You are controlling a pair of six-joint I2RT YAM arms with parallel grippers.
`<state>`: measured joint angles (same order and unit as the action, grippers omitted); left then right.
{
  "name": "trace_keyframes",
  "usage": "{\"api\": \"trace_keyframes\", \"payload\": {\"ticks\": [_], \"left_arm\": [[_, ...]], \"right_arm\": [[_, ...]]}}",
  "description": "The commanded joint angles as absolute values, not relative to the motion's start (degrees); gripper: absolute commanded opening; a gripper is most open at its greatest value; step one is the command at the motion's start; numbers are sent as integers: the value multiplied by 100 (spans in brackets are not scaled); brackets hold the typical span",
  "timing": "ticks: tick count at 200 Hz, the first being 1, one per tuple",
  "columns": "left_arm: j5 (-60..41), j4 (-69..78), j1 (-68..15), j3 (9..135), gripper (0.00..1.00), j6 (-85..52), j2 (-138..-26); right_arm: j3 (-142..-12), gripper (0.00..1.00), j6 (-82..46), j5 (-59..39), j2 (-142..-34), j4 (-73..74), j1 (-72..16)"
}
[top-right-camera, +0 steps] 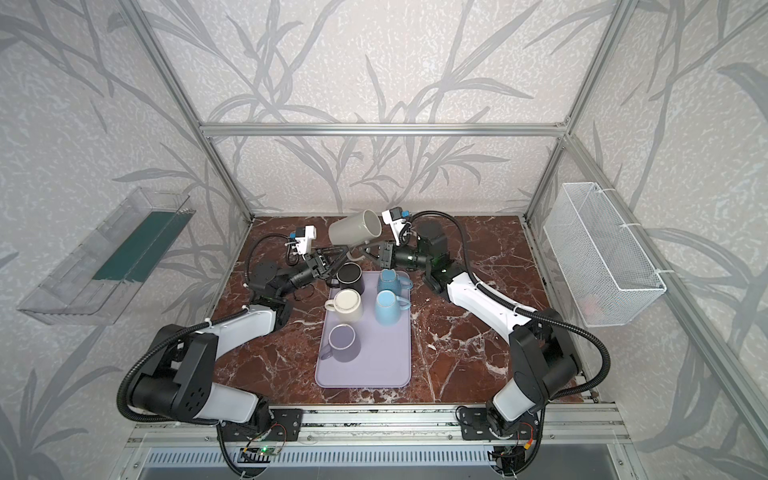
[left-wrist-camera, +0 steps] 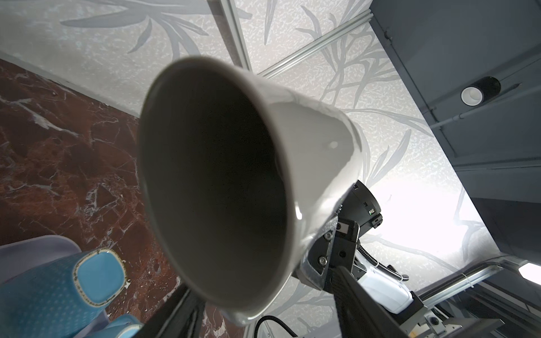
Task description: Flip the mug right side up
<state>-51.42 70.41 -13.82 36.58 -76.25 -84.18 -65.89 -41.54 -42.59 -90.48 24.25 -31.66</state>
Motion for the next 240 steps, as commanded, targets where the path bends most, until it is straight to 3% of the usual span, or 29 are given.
{"api": "trace_keyframes", "payload": {"ticks": [1,58,136,240], "left_arm": [[-5378,7963,-1392,3915,67,-8091,-8553],[-5475,8098,-1394,4063,61,-8135,-8545],[-5551,8103,-1380,4140,37,-8102,-8328],[-5572,8103,-1301,4166,25,-8084,-8158]], "right_arm": [[-6893,0,-4396,-4551,-8964,3604,-3151],[-6870,0,-4868,-4709,-9129,4197,-3146],[-6794,0,-5231,-4798,-9183,4786,-3111],[-6730,0,-5707,-4948,-9382,5287,-3103]]}}
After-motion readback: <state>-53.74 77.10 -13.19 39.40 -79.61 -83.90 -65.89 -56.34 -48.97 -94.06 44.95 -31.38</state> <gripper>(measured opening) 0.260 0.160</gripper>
